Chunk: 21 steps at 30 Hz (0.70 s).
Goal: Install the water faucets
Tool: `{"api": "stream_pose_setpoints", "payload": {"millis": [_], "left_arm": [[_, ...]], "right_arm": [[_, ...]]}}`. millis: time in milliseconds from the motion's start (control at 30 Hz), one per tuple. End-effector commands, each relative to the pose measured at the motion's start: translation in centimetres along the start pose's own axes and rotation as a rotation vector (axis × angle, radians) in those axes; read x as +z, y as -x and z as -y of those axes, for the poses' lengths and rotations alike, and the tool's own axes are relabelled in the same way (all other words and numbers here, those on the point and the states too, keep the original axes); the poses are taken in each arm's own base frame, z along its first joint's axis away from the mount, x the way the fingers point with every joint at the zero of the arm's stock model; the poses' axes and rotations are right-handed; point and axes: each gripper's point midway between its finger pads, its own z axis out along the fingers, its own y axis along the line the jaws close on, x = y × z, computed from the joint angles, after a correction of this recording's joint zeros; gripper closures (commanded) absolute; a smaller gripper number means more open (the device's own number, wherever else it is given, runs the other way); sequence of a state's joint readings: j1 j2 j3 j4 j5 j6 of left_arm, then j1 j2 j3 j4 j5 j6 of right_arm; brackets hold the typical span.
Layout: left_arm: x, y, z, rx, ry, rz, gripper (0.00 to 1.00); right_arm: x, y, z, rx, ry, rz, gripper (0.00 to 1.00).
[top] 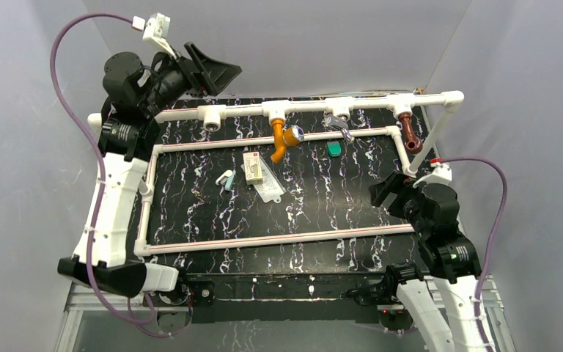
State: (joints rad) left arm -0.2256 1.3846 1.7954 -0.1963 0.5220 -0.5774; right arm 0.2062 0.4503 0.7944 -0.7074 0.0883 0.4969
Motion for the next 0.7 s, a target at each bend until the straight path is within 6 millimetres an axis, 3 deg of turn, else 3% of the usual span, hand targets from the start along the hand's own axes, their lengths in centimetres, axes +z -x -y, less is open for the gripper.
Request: {"api": "stream_pose_setpoints", "payload": {"millis": [0, 200, 367, 667], "left_arm": [[-3.3, -1.9, 2.4, -0.012, -0.057, -0.056, 0.20], [-7.8, -3.2, 4.7, 0.025, -0.066, -0.053, 0.20], [-10.4, -4.5, 5.4, 0.040, -0.055, -0.046, 0.20], [-12.2, -6.3, 5.1, 0.082, -0.021, -0.062, 0.20]], "right_arm": [[2.5, 0.6, 0.2, 0.015, -0.025, 0.022, 0.01], [5.9, 0.5, 2.9, 0.132, -0.189, 0.071, 0.01], [8.2, 0.5, 4.3, 0.128, -0.261, 0.097, 0.01], [11.8, -0.1, 4.7, -0.081, -0.196, 0.133, 0.01]]}}
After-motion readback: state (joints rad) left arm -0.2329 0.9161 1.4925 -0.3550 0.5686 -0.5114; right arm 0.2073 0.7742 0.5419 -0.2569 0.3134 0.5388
